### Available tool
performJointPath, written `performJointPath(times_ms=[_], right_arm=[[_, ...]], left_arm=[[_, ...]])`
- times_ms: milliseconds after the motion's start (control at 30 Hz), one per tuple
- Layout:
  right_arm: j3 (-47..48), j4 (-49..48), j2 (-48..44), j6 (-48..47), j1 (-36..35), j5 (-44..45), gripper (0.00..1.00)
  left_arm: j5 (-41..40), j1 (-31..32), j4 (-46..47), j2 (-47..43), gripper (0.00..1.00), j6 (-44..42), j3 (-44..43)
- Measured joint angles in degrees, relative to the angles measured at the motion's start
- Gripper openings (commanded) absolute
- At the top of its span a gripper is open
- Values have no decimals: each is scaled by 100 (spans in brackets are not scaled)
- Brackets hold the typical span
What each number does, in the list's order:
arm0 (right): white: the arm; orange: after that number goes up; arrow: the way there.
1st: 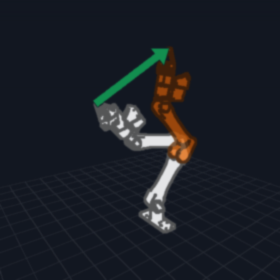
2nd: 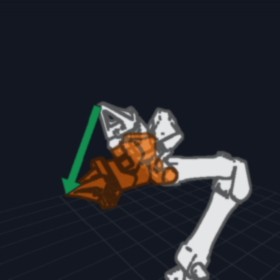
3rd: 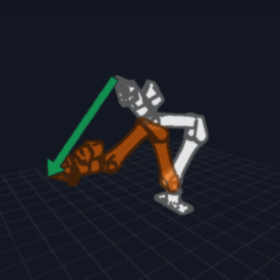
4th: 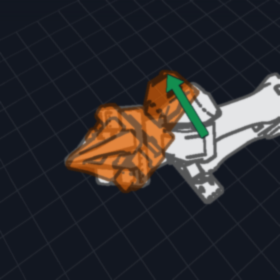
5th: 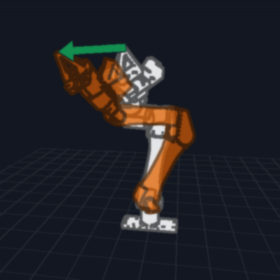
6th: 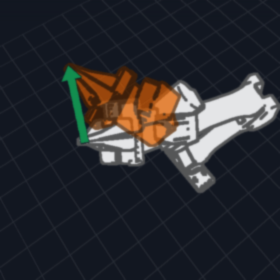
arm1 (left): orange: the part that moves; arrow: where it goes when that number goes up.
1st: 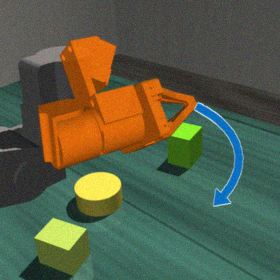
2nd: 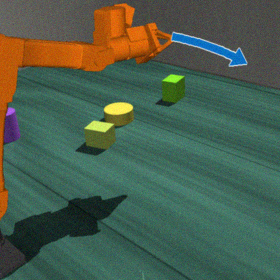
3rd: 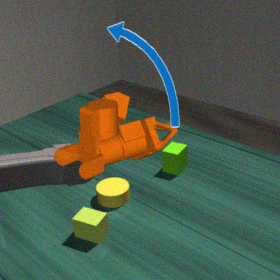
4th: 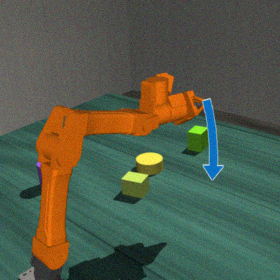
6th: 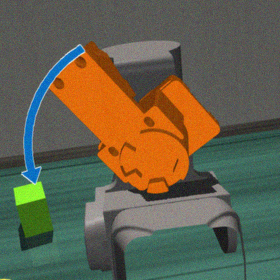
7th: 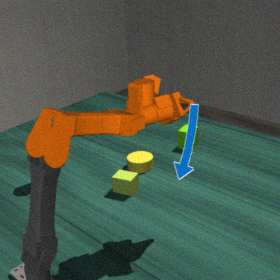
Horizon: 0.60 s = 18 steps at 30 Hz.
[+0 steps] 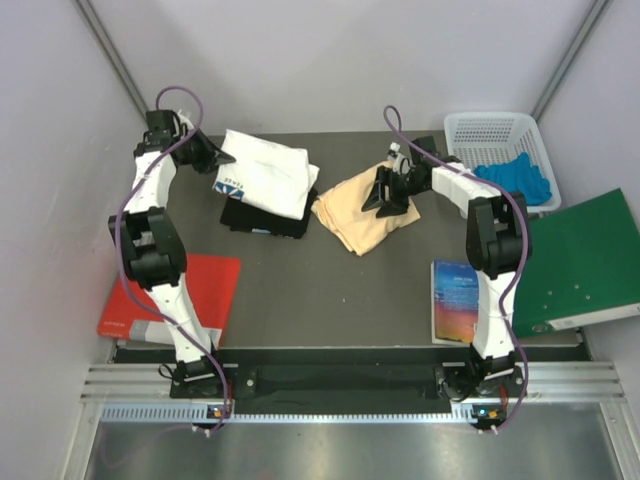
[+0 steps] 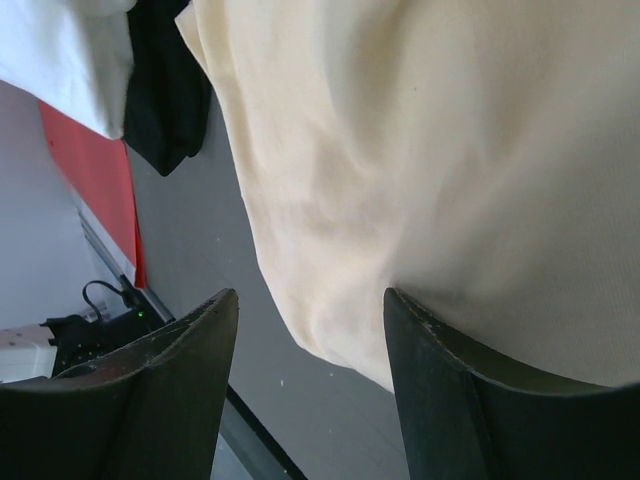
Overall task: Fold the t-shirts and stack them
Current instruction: Put the neatly folded tshirt into the corner of the board with the left arm
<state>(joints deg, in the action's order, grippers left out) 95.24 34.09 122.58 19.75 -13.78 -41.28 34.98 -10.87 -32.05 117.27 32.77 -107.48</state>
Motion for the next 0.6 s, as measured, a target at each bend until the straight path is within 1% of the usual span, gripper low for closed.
performJointPath(times_ms=[133,300,333,367,400,433,600], right_arm=[[0,0,0,0,0,0,61],[11,4,0,0,0,0,61],[11,4,0,2,0,2,61],[11,4,0,0,0,0,61],[11,4,0,0,0,0,61],[11,7,0,0,0,0,61],[11,11,0,-2,0,22,61]], left_arm=[[173,37,-299,278,0,-262,195],[101,120,-612,627,0,-557,380],[66,131,-632,680,1,-590,387],[22,140,-638,704,39,-605,389],[-17,140,-643,715,83,-612,389],[-61,142,-640,713,99,-636,389],[-361,160,-754,708,99,-693,306]])
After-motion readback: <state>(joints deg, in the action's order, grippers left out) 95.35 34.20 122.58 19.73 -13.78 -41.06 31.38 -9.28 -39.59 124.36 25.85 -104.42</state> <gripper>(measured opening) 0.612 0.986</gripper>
